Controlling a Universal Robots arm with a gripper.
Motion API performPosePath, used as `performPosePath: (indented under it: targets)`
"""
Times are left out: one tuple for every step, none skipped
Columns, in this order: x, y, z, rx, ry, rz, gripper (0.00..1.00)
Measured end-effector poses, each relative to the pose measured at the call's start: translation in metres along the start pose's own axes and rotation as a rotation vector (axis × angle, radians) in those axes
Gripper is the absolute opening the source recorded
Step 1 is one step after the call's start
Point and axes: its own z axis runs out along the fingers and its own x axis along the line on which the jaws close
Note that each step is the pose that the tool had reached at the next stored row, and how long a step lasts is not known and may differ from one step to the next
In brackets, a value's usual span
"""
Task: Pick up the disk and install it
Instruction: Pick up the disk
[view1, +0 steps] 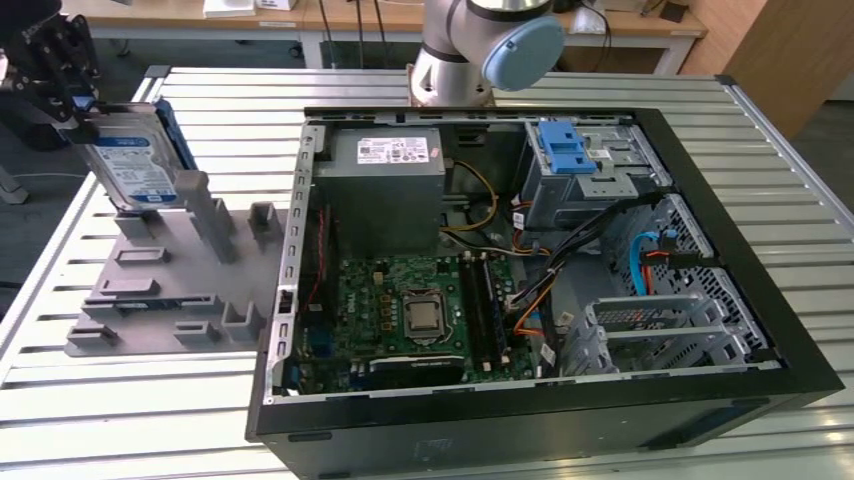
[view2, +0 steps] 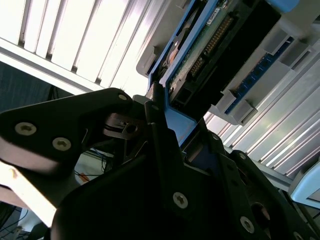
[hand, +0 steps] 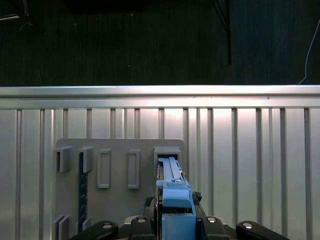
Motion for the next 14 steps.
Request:
performPosePath:
  targets:
    - [0.0, 0.0, -0.0003, -0.0001, 0.0001, 0.0, 0.36]
    - [0.0, 0.0, -0.0006, -0.0002, 0.0001, 0.0, 0.36]
    - [0.0, 0.0, -0.0009, -0.0002, 0.0001, 0.0, 0.36]
    - [0.0, 0.0, -0.001, 0.0, 0.0, 0.0, 0.36]
    - [0.0, 0.0, -0.0012, 0.0, 0.0001, 0.0, 0.36]
    - [0.0, 0.0, -0.0014, -0.0001, 0.0, 0.0, 0.36]
    - [0.0, 0.0, -0.0016, -0.0001, 0.0001, 0.0, 0.36]
    - [0.0, 0.0, -0.0018, 0.0, 0.0001, 0.0, 0.36]
    - [0.0, 0.0, -0.002, -0.0001, 0.0001, 0.0, 0.36]
    - [0.0, 0.0, -0.0022, -0.0001, 0.0001, 0.0, 0.36]
    - [0.0, 0.0, -0.0024, -0.0001, 0.0001, 0.0, 0.36]
    - [0.0, 0.0, -0.0026, -0.0001, 0.0001, 0.0, 0.36]
    - [0.0, 0.0001, -0.003, -0.0002, 0.0001, 0.0, 0.36]
    - [0.0, 0.0001, -0.0034, -0.0002, 0.0001, 0.0, 0.36]
